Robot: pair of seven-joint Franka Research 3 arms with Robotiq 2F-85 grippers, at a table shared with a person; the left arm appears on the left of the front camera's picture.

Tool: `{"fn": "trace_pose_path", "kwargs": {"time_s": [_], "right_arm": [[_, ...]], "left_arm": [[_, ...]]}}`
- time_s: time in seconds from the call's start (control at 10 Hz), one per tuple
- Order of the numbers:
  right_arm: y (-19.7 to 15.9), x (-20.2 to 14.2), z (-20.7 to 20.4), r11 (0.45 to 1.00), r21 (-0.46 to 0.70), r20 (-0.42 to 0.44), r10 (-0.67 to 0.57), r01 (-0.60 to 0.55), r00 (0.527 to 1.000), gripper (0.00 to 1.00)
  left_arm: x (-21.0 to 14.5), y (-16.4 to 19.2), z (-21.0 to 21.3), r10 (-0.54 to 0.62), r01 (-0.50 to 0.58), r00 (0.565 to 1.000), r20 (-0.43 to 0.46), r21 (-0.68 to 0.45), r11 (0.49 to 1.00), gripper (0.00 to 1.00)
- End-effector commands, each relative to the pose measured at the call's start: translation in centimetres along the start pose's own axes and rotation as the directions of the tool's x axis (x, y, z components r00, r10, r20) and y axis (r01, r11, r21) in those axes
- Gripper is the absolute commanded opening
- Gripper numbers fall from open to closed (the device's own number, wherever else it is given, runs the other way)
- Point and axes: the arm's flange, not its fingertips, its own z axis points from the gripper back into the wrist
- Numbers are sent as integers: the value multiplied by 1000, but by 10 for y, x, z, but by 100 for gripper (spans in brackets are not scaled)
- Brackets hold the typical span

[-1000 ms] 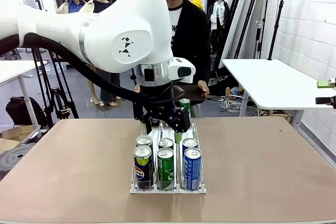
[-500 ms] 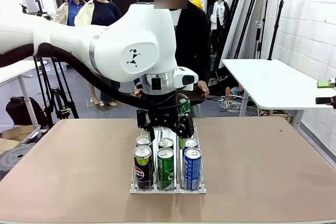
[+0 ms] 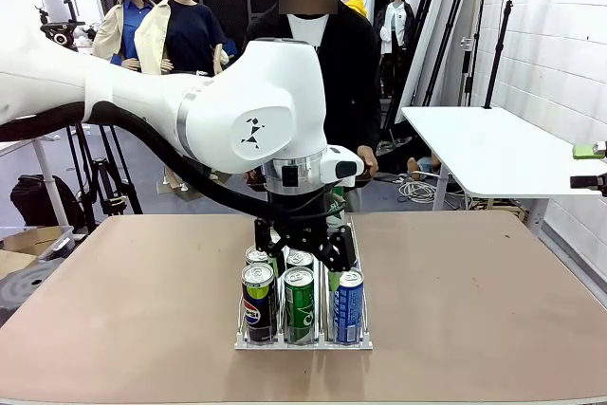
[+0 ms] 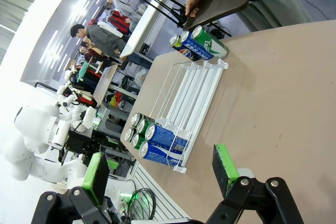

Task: Retrieve and hand over the desired beverage to the person.
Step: Pick up a can of the same type that the person held from the Automatic Can Dispenser.

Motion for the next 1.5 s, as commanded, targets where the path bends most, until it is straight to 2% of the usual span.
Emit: {"fn": "trace_pose_path", "kwargs": {"time_s": [0.0, 0.3, 1.0, 1.4], "right_arm": [[0, -1, 0, 1000, 3, 2, -7, 7, 1000, 100], [0, -1, 0, 1000, 3, 2, -7, 7, 1000, 100], [0, -1, 0, 1000, 3, 2, -7, 7, 1000, 100], [0, -1, 0, 1000, 3, 2, -7, 7, 1000, 100]], "left_arm": [[5, 7, -8, -25, 25, 1000, -3, -32, 999, 100], [21, 14, -16, -87, 86, 996, -26, -46, 995, 100], [43, 28, -21, -78, 76, 996, -47, -35, 996, 100], [48, 39, -22, -117, 113, 991, -65, -61, 992, 100]]}}
